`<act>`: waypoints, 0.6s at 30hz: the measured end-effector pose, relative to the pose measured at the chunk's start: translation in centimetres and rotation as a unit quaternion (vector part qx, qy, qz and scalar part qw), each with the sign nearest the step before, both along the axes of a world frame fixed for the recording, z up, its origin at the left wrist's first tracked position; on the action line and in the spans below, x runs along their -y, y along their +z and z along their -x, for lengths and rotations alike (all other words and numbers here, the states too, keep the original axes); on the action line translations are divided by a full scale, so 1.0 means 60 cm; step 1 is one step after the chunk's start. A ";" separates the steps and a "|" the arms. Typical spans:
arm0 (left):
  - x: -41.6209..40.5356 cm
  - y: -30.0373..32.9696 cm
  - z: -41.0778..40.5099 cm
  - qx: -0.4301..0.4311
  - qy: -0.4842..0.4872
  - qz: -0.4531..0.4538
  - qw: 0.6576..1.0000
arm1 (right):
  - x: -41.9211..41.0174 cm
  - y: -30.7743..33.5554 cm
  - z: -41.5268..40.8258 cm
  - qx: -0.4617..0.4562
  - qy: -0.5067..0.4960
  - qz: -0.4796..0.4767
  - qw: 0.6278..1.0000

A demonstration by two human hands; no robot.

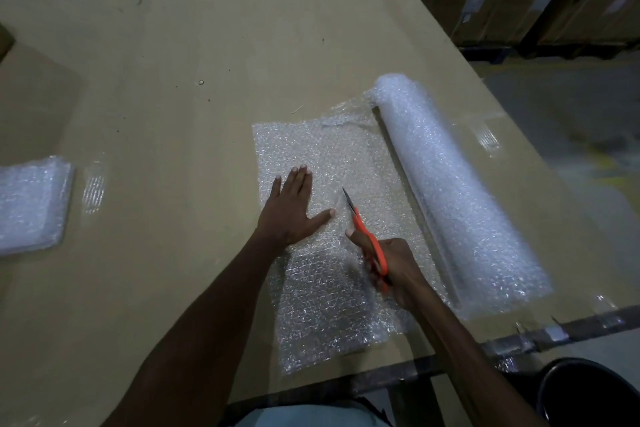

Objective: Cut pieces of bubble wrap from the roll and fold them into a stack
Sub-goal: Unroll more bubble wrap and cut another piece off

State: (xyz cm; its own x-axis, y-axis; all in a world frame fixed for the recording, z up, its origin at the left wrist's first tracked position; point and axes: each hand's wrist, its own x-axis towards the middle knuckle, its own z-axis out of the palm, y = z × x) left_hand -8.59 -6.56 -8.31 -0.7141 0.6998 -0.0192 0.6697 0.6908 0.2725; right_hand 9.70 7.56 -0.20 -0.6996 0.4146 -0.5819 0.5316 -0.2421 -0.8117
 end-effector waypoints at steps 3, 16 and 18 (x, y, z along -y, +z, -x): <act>0.001 0.000 0.001 0.001 0.000 0.003 1.000 | -0.007 -0.008 -0.010 -0.005 0.004 0.009 1.000; 0.011 0.001 -0.007 -0.002 -0.002 0.008 1.000 | -0.001 -0.011 -0.038 0.013 0.027 0.019 0.999; 0.012 0.001 -0.011 -0.001 0.000 0.008 1.000 | 0.001 -0.009 -0.035 0.007 0.023 0.017 1.000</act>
